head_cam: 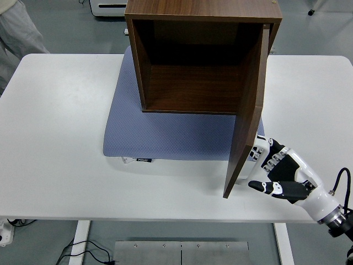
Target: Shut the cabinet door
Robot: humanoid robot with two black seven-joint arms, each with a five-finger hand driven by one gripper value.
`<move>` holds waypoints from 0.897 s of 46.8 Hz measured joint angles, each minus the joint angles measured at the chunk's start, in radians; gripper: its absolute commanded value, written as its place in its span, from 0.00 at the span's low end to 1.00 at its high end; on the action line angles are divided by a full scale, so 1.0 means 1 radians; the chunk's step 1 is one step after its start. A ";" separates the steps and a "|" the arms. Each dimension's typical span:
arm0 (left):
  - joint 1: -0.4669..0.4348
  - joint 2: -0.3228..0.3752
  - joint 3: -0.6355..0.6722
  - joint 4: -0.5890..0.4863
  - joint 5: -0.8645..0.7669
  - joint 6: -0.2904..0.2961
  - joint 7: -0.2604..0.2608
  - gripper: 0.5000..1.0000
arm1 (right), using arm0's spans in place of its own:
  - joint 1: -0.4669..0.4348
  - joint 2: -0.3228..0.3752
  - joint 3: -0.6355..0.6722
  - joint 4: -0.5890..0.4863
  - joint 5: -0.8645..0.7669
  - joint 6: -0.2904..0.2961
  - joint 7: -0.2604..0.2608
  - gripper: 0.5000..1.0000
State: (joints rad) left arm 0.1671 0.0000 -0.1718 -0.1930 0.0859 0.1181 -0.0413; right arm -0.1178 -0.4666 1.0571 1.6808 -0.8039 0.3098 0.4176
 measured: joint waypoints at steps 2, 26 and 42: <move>0.000 0.000 0.000 0.000 0.000 0.000 0.000 1.00 | 0.014 0.000 -0.009 -0.002 0.000 0.000 0.000 1.00; 0.000 0.000 0.000 0.000 0.000 0.000 0.000 1.00 | 0.164 0.032 -0.127 -0.053 0.000 0.001 -0.001 1.00; 0.000 0.000 0.000 0.000 0.000 0.000 0.000 1.00 | 0.264 0.067 -0.205 -0.110 0.003 0.002 -0.004 1.00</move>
State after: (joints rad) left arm 0.1672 0.0000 -0.1718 -0.1933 0.0859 0.1181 -0.0415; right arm 0.1467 -0.3999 0.8521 1.5703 -0.8009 0.3115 0.4131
